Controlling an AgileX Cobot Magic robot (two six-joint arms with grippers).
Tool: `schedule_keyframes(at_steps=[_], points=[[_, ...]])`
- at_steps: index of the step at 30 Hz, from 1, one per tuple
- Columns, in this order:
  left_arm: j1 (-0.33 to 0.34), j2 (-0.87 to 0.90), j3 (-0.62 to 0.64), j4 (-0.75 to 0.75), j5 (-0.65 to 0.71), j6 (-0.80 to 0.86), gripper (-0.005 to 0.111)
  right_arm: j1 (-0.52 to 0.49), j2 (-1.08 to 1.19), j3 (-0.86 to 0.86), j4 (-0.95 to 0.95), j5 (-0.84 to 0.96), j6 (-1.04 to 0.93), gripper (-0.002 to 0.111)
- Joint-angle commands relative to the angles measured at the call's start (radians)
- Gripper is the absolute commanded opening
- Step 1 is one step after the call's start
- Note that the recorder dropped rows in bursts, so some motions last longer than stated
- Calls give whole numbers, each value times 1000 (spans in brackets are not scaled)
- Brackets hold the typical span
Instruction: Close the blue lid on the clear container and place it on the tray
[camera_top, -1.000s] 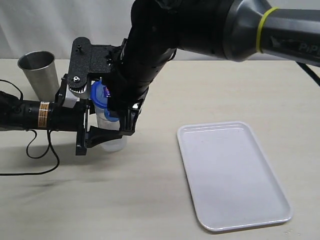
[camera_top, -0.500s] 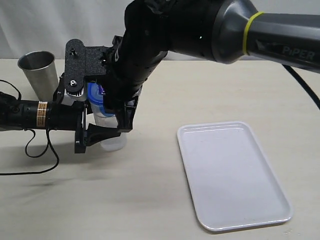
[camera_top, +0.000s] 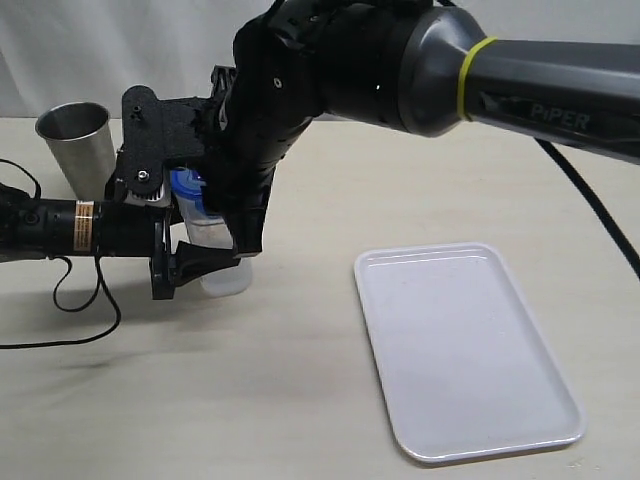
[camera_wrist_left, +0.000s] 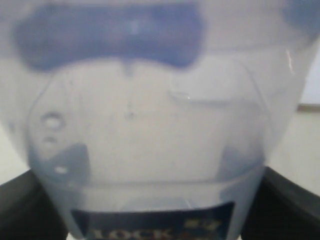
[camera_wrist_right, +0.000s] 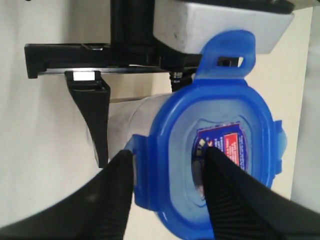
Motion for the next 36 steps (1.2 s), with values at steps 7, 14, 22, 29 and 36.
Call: schedule_keyframes(at_steps=[7,14,22,29,36], points=[[-10,-2,-5,70,-41,51,0,-12,151,55,-55,127,40,34],[-9,-2,-5,43,-41,56,0,-16,127,51,44,156,31,34],[-9,-2,-5,18,-41,56,0,-58,43,51,216,157,36,50],[-9,-2,-5,17,-41,56,0,-100,-48,51,405,150,-33,51],[-9,-2,-5,0,-41,56,0,-152,-111,41,607,136,92,51]])
